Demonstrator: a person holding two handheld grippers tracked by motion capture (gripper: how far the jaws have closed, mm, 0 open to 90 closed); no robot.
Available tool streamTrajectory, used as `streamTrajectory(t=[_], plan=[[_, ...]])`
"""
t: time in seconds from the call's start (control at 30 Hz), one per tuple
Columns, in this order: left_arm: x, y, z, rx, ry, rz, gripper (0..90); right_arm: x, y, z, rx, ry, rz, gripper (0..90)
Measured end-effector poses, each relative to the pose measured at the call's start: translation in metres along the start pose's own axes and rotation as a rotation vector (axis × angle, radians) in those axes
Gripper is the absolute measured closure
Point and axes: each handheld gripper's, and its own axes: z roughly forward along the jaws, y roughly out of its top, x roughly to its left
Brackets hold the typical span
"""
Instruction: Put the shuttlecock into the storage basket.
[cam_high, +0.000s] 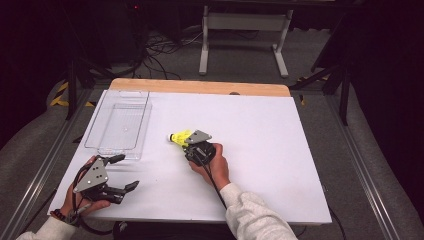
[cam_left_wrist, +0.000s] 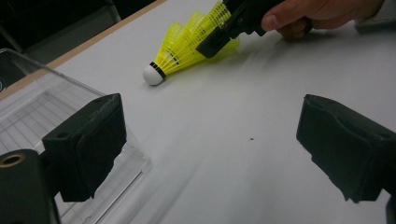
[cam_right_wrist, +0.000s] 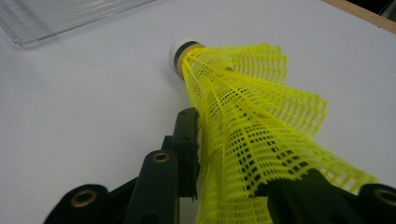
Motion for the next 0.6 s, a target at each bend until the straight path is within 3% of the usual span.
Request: streamTrajectory(t=[0.43,0.47,0.6], plan=[[0.0008,-0.0007,0.0016,0.007,-0.003,0.002,9.5,0.002,-0.0012,0.001,0.007,-0.011,-0.012,82.5],[0.0008,-0.0006,0.0014,0.006,-0.001,0.003,9.5,0.0027,-0.0012,0.0005,0.004,-0.017,-0.016,86.6],[0.0015,-0.0006,0.0005,0.003,0.003,0.002,9.5,0.0049,-0.0016,-0.0022,-0.032,-0.004,-0.01,86.4]])
